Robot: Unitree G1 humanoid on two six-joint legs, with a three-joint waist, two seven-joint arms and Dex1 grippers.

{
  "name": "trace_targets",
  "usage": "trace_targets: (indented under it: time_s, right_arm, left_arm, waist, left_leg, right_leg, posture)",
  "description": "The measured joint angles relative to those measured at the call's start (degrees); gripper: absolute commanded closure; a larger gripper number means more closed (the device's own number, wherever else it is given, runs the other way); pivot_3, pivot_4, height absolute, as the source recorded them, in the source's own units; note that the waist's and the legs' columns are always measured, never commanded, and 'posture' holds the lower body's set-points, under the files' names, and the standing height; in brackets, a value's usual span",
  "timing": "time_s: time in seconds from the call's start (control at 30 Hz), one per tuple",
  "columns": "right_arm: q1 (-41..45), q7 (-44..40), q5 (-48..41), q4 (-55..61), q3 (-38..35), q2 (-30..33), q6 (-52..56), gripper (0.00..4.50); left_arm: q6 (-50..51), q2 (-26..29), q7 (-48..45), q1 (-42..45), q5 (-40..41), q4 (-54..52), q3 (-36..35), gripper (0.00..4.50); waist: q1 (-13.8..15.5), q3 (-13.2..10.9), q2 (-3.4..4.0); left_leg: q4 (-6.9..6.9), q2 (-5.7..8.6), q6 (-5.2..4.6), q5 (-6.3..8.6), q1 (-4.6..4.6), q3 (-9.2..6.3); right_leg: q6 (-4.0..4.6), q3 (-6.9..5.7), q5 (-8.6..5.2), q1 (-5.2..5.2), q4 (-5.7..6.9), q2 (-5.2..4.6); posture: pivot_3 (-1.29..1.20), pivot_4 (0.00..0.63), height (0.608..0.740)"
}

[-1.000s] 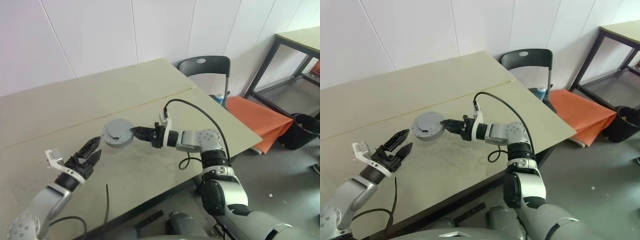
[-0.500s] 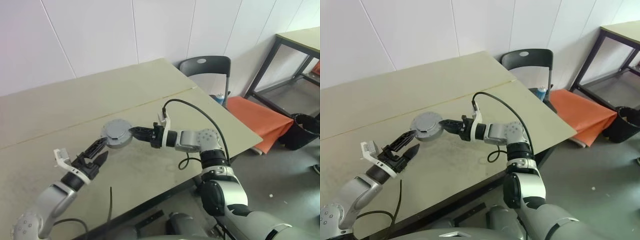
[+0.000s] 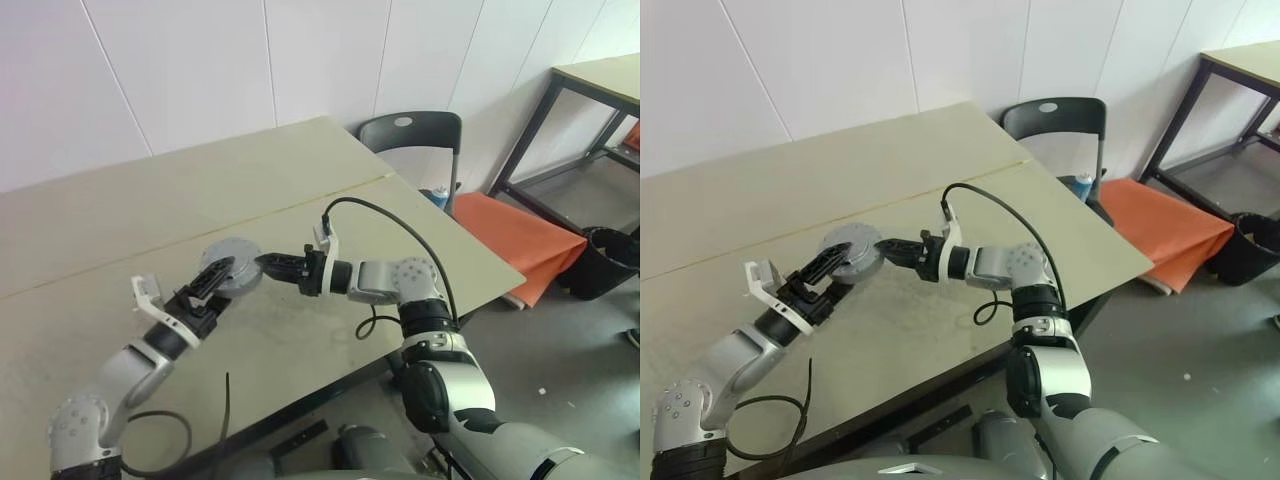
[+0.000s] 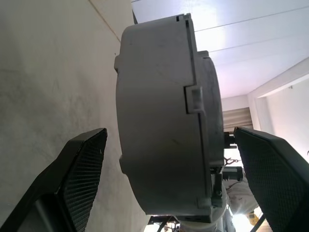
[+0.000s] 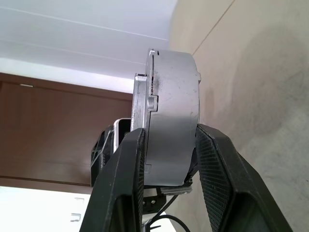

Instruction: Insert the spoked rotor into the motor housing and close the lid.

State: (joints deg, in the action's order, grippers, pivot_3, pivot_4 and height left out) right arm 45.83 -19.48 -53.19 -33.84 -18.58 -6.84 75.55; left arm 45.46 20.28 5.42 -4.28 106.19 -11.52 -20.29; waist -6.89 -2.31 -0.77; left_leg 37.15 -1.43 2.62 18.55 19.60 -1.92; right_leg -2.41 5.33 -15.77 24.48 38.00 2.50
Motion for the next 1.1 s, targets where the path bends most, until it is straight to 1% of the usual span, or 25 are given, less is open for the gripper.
trace_targets:
  time_s: [0.1,0.2,0.23,0.53,0.6,0.63,0.73,0.83,0.87,1.0,1.1]
  right_arm:
    - [0.0,0.0,-0.1,0.0,0.1,0.0,0.0,3.27]
    - [0.0,0.2,-0.2,0.0,0.1,0.0,-0.1,3.27]
    - [0.0,0.0,-0.5,0.0,0.1,0.0,-0.2,3.27]
    - [-0.1,0.1,-0.8,0.0,0.7,0.0,-0.9,3.27]
    - [-0.1,0.2,-0.8,0.0,0.8,0.0,-1.0,2.54]
    - [-0.1,0.4,-0.8,0.0,0.8,0.0,-1.0,2.3]
    - [-0.1,0.4,-1.3,0.0,0.8,0.0,-0.9,1.32]
    - [-0.1,0.4,-2.1,0.1,0.8,0.0,-0.5,0.23]
    - [-0.1,0.2,-2.5,0.5,0.8,0.0,-0.4,0.05]
    - [-0.1,-0.1,-2.8,3.7,2.2,0.0,-1.6,0.05]
    - [-0.7,-1.8,0.8,7.1,8.6,0.1,-3.7,0.05]
  left_arm:
    - [-0.8,-0.7,-0.4,1.9,-1.8,1.3,0.7,0.94]
    - [-1.5,-1.1,-2.0,3.1,-3.0,2.6,0.8,2.01]
    - [-1.8,-1.6,-3.2,3.5,-3.0,3.2,0.8,2.17]
    - [-2.7,-3.5,-7.1,2.8,-4.5,4.3,0.5,2.23]
    - [-3.3,-4.8,-7.8,2.4,-4.5,4.3,0.3,2.23]
    - [-3.5,-5.2,-8.4,2.1,-4.6,4.3,0.3,2.23]
    - [-3.8,-6.6,-9.0,1.4,-5.1,4.9,0.2,2.23]
    - [-4.5,-7.6,-9.7,1.2,-5.7,6.0,-0.1,2.23]
    - [-4.7,-8.0,-9.9,1.2,-5.8,6.4,-0.5,2.23]
    - [-8.0,-10.1,-10.6,1.2,-7.2,7.2,-3.2,2.23]
    - [-12.6,-11.8,-11.4,2.1,-11.8,7.7,-4.8,2.23]
  waist:
    - [0.1,0.0,0.0]
    - [0.0,0.0,0.0]
    - [0.1,0.0,0.0]
    - [0.0,0.0,0.0]
    - [0.1,0.0,-0.01]
    - [0.1,0.0,-0.01]
    - [0.0,0.0,-0.01]
    - [0.0,0.0,-0.01]
    - [0.0,0.0,0.0]
    - [-0.1,0.0,-0.01]
    - [0.0,0.0,-0.01]
  left_leg:
    - [0.01,0.03,0.0,0.0,0.01,0.0]
    - [0.01,0.03,0.01,0.0,0.02,0.02]
    - [0.01,0.03,0.01,0.0,0.03,0.01]
    - [0.01,0.03,0.01,0.0,0.03,0.01]
    - [0.02,0.03,0.01,0.0,0.03,0.01]
    - [0.02,0.03,0.01,0.0,0.03,0.01]
    - [0.02,0.03,0.0,0.0,0.03,0.01]
    - [0.02,0.03,0.01,0.0,0.03,0.0]
    - [0.02,0.03,0.0,0.0,0.03,0.01]
    - [0.01,0.02,0.0,0.0,0.03,0.02]
    - [0.01,0.02,0.0,0.0,0.01,0.01]
  right_leg:
    - [0.01,0.0,0.01,0.0,0.0,-0.01]
    - [0.07,0.01,0.05,0.0,0.0,-0.01]
    - [0.07,0.0,0.05,0.0,-0.01,-0.01]
    - [0.05,0.01,0.03,0.01,-0.01,-0.01]
    - [0.03,0.01,0.02,0.0,-0.01,-0.02]
    - [0.02,0.01,0.02,0.0,-0.01,-0.01]
    - [-0.01,0.01,0.0,0.0,-0.01,-0.01]
    - [-0.03,0.01,-0.01,0.0,-0.01,0.0]
    - [-0.03,0.01,-0.01,0.0,-0.01,0.0]
    - [-0.03,0.01,-0.02,0.0,-0.01,0.0]
    - [-0.04,0.01,-0.02,0.0,-0.01,0.02]
  posture:
    - [0.0,0.0,0.74]
    - [0.0,0.0,0.74]
    - [0.0,0.0,0.74]
    - [0.0,0.0,0.74]
    - [0.0,0.0,0.74]
    - [0.0,0.0,0.74]
    - [0.0,0.0,0.74]
    - [0.0,0.0,0.74]
    - [0.0,0.0,0.74]
    - [0.0,0.0,0.74]
    - [0.0,0.0,0.74]
